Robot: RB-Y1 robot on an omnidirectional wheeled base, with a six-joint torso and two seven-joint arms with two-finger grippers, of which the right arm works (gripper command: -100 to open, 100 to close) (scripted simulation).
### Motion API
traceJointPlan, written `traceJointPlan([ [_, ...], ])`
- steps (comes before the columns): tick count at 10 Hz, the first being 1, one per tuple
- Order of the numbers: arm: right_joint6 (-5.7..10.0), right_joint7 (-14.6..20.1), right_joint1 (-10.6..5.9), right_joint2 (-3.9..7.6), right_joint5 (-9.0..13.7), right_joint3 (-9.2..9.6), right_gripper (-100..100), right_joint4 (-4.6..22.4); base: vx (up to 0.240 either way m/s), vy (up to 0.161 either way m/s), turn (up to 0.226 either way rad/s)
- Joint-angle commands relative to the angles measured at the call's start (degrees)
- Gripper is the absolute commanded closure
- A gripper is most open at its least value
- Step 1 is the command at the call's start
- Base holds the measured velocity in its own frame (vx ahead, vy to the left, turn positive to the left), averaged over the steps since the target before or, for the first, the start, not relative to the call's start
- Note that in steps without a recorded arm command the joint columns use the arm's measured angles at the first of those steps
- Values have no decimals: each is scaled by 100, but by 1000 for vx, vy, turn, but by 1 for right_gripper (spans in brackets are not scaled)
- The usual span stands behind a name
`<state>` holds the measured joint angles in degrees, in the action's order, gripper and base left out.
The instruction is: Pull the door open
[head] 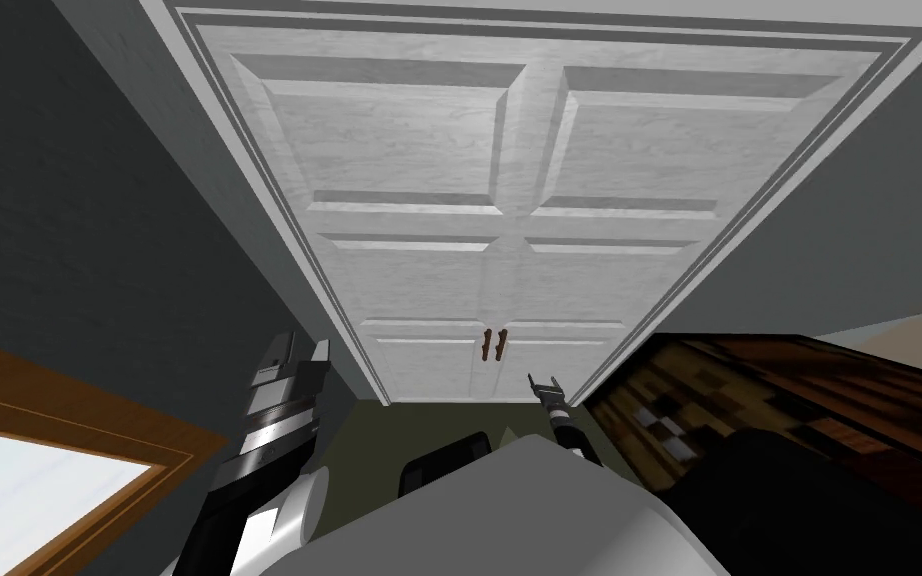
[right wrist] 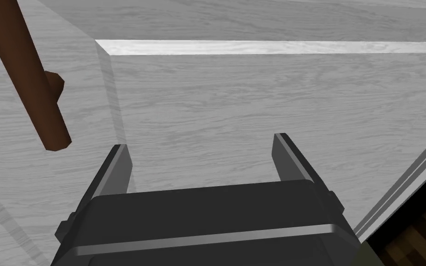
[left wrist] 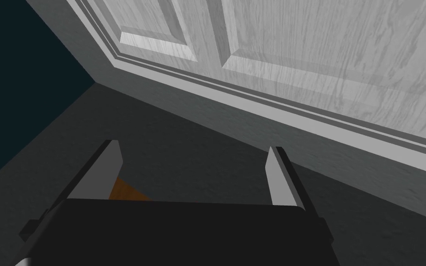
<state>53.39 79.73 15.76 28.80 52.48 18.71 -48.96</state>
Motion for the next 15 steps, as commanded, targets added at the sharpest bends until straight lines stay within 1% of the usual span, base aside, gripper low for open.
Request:
traceJointPlan([
  [1, -44, -74, 16, -29, 5, -4, -100, -160, 125, -31, 39],
  [2, -55, -75, -134, -104, -39, 57, -100, -252, 161, -6, 117],
  [3, -57, -75, -175, -125, -51, 75, -100, -278, 177, 14, 138],
  [4, -57, -75, -175, -125, -51, 75, -100, -278, 100, 9, 25],
  [5, -65, -76, -297, -187, -88, 129, -100, -356, 139, 39, 114],
  [7, -70, -76, -378, -228, -113, 164, -100, -408, 138, 24, 63],
  [8, -75, -76, -455, -268, -136, 198, -100, -457, 111, 27, 35],
  [9, -78, -68, -356, -235, -113, 181, -100, -383, 51, 10, 33],
  [10, -78, -68, -356, -235, -113, 181, 100, -383, -16, 1, -17],
  [15, -78, -68, -356, -235, -113, 181, 100, -383, -6, 7, 7],
])
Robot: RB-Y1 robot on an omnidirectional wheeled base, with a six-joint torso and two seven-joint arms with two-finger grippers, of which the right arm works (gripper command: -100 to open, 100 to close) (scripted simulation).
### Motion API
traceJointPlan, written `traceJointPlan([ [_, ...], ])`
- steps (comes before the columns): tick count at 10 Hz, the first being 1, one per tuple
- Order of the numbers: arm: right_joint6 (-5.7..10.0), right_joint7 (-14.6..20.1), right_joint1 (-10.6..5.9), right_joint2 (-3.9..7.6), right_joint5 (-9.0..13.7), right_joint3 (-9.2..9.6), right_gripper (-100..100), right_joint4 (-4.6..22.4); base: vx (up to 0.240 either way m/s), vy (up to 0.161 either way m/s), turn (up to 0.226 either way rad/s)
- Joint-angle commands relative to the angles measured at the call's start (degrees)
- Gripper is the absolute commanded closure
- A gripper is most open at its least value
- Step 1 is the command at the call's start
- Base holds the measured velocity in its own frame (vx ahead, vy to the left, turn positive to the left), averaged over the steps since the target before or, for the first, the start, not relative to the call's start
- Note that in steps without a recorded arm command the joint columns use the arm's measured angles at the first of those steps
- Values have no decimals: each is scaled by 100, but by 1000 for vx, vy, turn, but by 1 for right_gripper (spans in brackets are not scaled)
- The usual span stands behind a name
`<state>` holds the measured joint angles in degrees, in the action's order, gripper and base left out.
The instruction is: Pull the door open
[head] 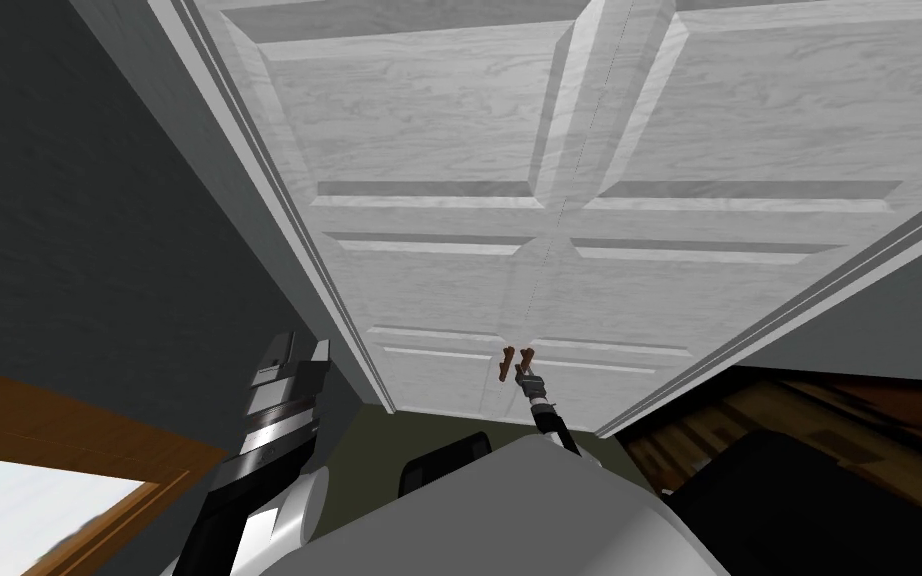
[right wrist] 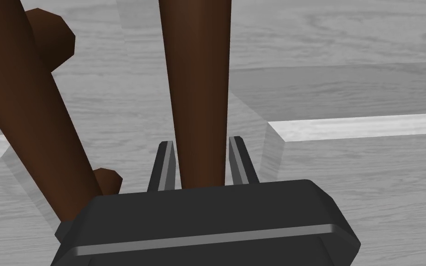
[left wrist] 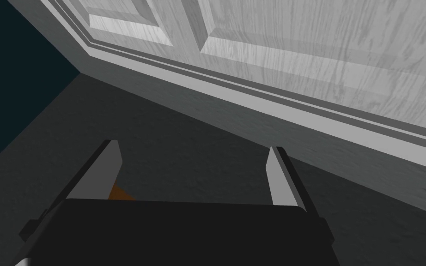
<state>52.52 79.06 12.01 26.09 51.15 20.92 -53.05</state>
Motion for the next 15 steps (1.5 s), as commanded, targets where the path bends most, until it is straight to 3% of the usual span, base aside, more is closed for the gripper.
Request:
traceJointPlan([
  [1, 2, 0, 105, 42, 25, -55, 100, 77, -121, -4, -4],
  [7, 5, 0, 314, 126, 73, -171, 100, 236, -135, 1, -41],
  [15, 4, 0, 365, 144, 83, -209, 100, 281, -10, 3, -2],
])
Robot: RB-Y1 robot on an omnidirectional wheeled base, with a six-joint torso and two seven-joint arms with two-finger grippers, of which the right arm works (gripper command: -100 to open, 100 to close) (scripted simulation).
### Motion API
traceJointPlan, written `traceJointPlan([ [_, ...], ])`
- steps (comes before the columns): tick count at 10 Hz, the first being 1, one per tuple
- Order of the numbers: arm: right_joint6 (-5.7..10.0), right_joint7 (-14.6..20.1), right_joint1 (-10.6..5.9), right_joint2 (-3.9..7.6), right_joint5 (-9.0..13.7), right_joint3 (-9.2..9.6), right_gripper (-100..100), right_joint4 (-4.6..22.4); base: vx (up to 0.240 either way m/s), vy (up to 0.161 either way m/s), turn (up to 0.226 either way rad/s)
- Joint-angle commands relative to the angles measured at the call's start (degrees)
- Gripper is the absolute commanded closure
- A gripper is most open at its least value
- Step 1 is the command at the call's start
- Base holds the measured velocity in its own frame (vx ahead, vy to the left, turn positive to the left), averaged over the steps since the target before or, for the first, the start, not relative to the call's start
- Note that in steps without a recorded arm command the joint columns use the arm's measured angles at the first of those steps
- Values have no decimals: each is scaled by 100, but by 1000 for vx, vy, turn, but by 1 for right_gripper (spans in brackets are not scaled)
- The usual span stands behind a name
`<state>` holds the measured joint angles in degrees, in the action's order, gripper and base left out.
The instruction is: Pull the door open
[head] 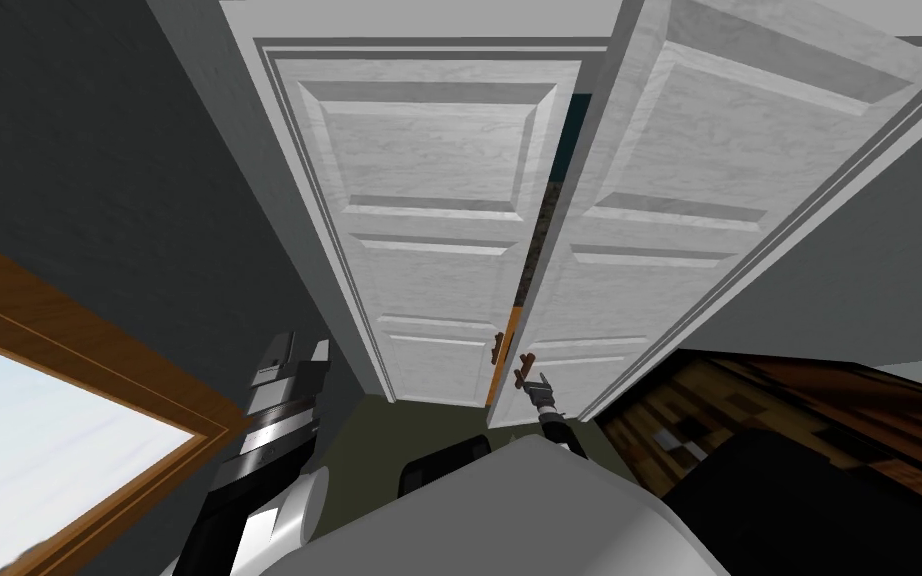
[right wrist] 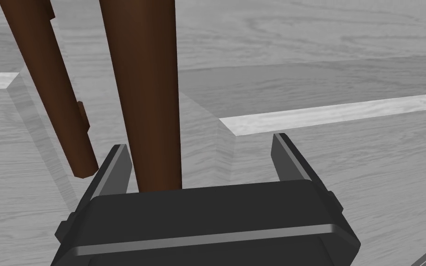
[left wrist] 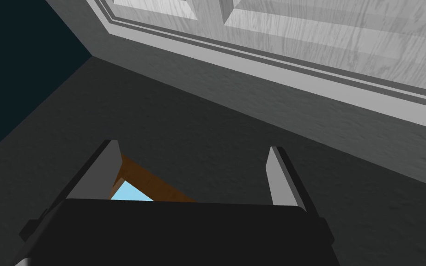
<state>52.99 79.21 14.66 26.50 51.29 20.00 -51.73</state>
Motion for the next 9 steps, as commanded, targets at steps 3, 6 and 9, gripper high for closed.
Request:
traceJointPlan([
  [3, -43, -15, 125, 112, 74, -135, 100, 0, -78, 7, -10],
  [6, -43, -15, 150, 121, 79, -154, 100, 195, -25, 8, -5],
  [9, -44, -14, 201, 140, 88, -192, 100, 241, -33, 4, -2],
])
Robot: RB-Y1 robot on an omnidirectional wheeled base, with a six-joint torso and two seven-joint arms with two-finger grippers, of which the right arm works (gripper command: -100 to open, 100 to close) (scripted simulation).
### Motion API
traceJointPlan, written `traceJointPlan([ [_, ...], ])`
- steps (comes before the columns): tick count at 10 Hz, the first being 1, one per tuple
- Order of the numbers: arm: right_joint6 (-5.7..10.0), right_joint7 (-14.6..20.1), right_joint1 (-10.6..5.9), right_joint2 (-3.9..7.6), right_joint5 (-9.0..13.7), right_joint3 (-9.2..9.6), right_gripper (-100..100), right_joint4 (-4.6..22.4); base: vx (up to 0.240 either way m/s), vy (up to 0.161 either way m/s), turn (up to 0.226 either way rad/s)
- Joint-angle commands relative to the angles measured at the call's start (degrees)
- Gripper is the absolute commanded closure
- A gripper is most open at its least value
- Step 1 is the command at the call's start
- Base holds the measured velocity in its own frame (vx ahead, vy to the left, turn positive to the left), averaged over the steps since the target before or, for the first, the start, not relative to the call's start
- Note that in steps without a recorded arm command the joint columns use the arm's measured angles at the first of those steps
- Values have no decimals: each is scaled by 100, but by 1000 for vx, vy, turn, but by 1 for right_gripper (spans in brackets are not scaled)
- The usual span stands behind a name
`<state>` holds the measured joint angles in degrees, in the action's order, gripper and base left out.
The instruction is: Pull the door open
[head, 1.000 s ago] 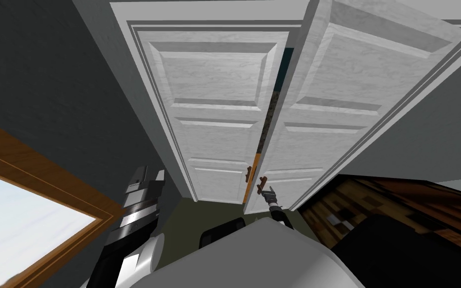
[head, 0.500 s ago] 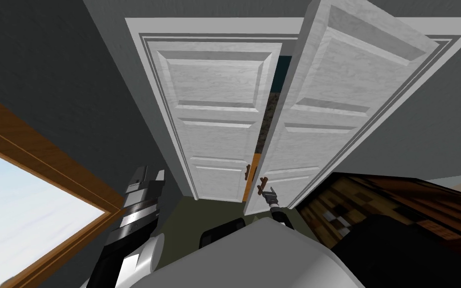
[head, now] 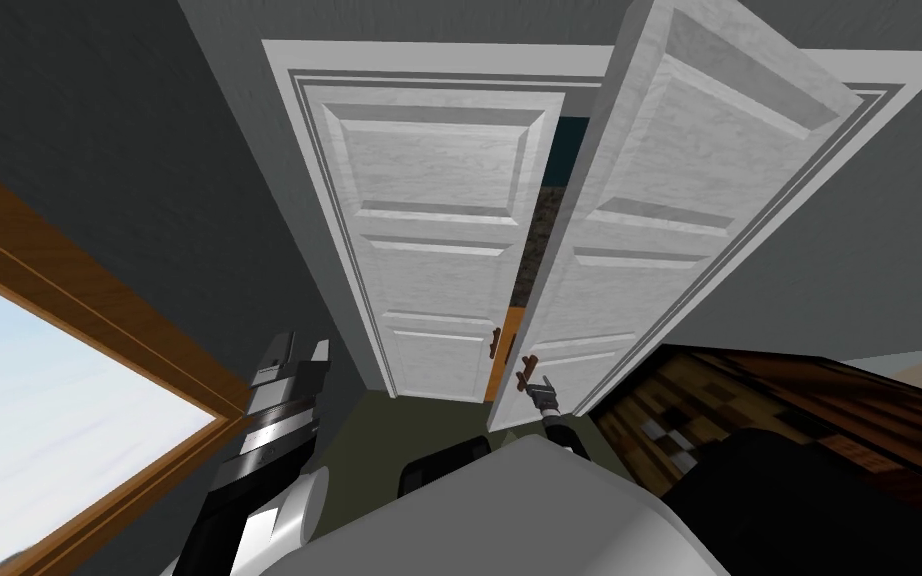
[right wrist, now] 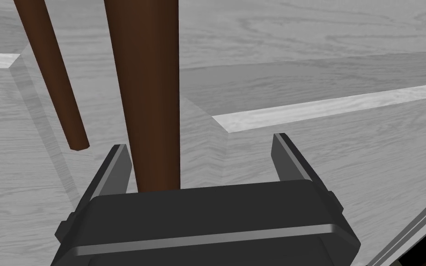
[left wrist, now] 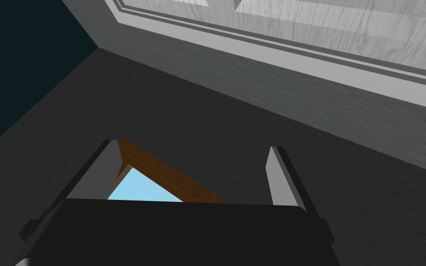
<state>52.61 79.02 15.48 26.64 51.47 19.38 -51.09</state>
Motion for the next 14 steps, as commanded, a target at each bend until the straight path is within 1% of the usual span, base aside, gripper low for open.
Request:
traceJointPlan([
  [1, -6, 5, 119, 126, 70, -130, 100, 176, -57, 9, 9],
  [9, -6, 5, 119, 126, 70, -130, 100, 176, -3, 0, -6],
  [10, 192, 194, 11, 75, -126, 182, 100, 55, -141, -15, 285],
  [11, 250, 267, 18, 125, -178, 264, 100, 30, -216, -67, 297],
  [12, 317, 350, 25, 182, -237, 356, 100, 0, -226, -70, 189],
  [13, 352, 393, 28, 212, -268, 405, 100, -15, -203, -86, 112],
  [14, 426, 486, 36, 275, -333, 508, 100, -48, -184, -102, 162],
])
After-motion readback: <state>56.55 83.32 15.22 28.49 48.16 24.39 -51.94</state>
